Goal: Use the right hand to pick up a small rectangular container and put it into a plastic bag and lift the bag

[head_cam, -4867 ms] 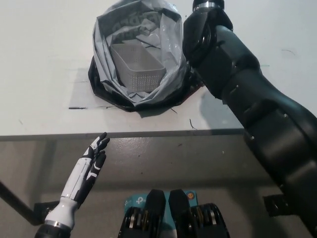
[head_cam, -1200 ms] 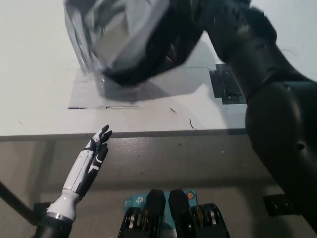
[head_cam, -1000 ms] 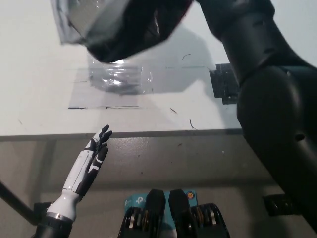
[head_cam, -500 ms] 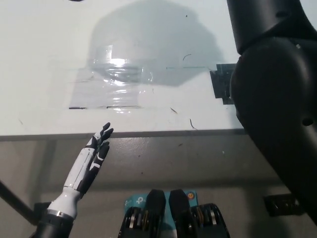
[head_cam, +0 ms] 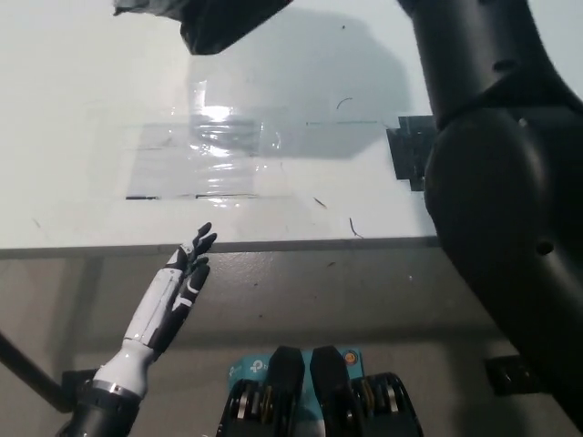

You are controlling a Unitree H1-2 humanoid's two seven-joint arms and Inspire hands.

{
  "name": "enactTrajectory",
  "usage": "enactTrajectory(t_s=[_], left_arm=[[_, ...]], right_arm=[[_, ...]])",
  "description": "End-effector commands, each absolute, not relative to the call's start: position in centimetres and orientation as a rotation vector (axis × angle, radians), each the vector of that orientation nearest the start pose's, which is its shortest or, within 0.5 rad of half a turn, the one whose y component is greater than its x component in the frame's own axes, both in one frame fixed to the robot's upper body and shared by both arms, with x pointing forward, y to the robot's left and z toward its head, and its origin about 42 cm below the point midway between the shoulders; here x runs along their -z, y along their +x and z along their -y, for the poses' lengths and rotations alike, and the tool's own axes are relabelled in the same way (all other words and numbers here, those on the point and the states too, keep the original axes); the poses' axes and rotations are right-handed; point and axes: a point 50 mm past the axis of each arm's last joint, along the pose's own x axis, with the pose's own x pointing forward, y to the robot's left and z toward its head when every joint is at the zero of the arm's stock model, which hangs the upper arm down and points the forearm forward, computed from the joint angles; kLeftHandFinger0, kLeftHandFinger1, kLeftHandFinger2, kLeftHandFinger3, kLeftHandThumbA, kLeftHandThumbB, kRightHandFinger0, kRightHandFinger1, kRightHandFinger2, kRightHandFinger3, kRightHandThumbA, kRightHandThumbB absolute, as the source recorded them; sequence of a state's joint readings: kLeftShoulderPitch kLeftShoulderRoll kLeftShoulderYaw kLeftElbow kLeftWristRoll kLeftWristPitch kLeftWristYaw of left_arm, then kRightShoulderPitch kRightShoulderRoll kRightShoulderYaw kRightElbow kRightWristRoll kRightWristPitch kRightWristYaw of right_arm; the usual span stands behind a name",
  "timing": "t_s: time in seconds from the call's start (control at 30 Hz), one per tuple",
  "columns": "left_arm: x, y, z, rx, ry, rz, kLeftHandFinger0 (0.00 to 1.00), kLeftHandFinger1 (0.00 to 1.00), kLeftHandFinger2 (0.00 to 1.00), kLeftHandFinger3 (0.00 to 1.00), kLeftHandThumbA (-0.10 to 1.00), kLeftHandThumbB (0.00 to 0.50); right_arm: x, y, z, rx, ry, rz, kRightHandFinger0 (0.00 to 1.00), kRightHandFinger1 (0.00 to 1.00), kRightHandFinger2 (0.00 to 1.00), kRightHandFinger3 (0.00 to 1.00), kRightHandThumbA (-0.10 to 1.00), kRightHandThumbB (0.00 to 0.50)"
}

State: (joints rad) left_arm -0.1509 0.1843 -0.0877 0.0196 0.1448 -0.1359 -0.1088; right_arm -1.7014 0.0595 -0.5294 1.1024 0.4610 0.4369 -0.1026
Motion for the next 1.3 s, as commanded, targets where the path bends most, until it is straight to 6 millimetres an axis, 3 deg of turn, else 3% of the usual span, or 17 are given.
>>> enactTrajectory(t_s=[0.0,0.07,0.1,0.27,0.43,0.6,0.63,0.73,0.8,0.83,0.87,1.0,1.07,1.13,1.27], left_arm=[[-14.5,31.8,-22.7,0.259,0.361,0.277,1.00,1.00,1.00,1.00,0.97,0.173],[-14.6,32.3,-22.9,0.260,0.355,0.281,1.00,1.00,1.00,1.00,0.96,0.150],[-14.7,32.5,-22.9,0.261,0.359,0.281,0.99,1.00,1.00,1.00,0.95,0.146],[-14.7,32.5,-22.8,0.262,0.357,0.278,0.99,1.00,1.00,1.00,0.96,0.179],[-15.0,32.7,-22.8,0.264,0.364,0.284,0.99,1.00,1.00,1.00,0.97,0.172],[-15.0,32.8,-22.6,0.271,0.362,0.290,0.99,1.00,1.00,1.00,0.96,0.182],[-15.1,32.9,-22.6,0.272,0.363,0.290,0.99,1.00,1.00,1.00,0.96,0.183],[-15.2,33.1,-22.7,0.276,0.369,0.295,0.99,1.00,1.00,1.00,0.96,0.169],[-15.3,33.2,-22.7,0.280,0.372,0.296,0.99,1.00,1.00,1.00,0.96,0.164],[-15.2,33.1,-22.7,0.281,0.373,0.295,0.99,1.00,1.00,1.00,0.96,0.164],[-15.1,32.9,-22.7,0.282,0.377,0.292,0.99,1.00,1.00,1.00,0.96,0.166],[-15.0,32.8,-22.6,0.286,0.379,0.296,0.98,1.00,1.00,1.00,0.96,0.160],[-14.9,32.8,-22.6,0.288,0.373,0.289,0.99,1.00,1.00,1.00,0.95,0.166],[-14.7,32.6,-22.6,0.287,0.366,0.278,1.00,1.00,1.00,1.00,0.95,0.167],[-14.5,32.3,-22.5,0.282,0.375,0.278,1.00,1.00,1.00,1.00,0.95,0.172]], right_arm=[[-46.1,57.5,2.1,-0.345,0.613,-0.178,0.00,0.13,0.60,1.00,0.06,0.000],[-47.8,57.0,1.2,-0.378,0.623,-0.159,0.00,0.09,0.56,0.94,0.11,0.000],[-48.6,56.8,0.9,-0.403,0.606,-0.134,0.00,0.01,0.46,0.76,0.11,0.000],[-50.5,56.1,-0.3,-0.462,0.591,-0.091,0.00,0.01,0.52,0.70,0.16,0.000],[-51.1,55.6,-1.4,-0.483,0.605,-0.074,0.00,0.03,0.56,0.80,0.16,0.000],[-50.5,55.5,-1.9,-0.490,0.620,-0.093,0.00,0.07,0.62,0.86,0.17,0.000],[-50.4,55.5,-1.9,-0.488,0.618,-0.091,0.00,0.10,0.65,0.91,0.15,0.000],[-49.8,55.8,-1.6,-0.468,0.594,-0.080,0.00,0.12,0.64,0.84,0.19,0.000],[-49.5,56.2,-1.0,-0.445,0.591,-0.078,0.00,0.13,0.65,0.84,0.20,0.000],[-49.3,56.3,-0.9,-0.442,0.590,-0.077,0.00,0.11,0.62,0.81,0.22,0.000],[-48.7,56.6,-0.2,-0.447,0.609,-0.081,0.00,0.03,0.50,0.69,0.27,0.000],[-48.1,57.0,0.5,-0.463,0.665,-0.099,0.00,0.00,0.44,0.63,0.29,0.000],[-47.8,57.1,0.6,-0.480,0.704,-0.109,0.00,0.00,0.43,0.61,0.28,0.000],[-47.1,57.2,0.7,-0.493,0.745,-0.120,0.00,0.03,0.46,0.68,0.25,0.000],[-44.0,57.6,1.3,-0.489,0.785,-0.146,0.00,0.09,0.51,0.67,0.32,0.000]])
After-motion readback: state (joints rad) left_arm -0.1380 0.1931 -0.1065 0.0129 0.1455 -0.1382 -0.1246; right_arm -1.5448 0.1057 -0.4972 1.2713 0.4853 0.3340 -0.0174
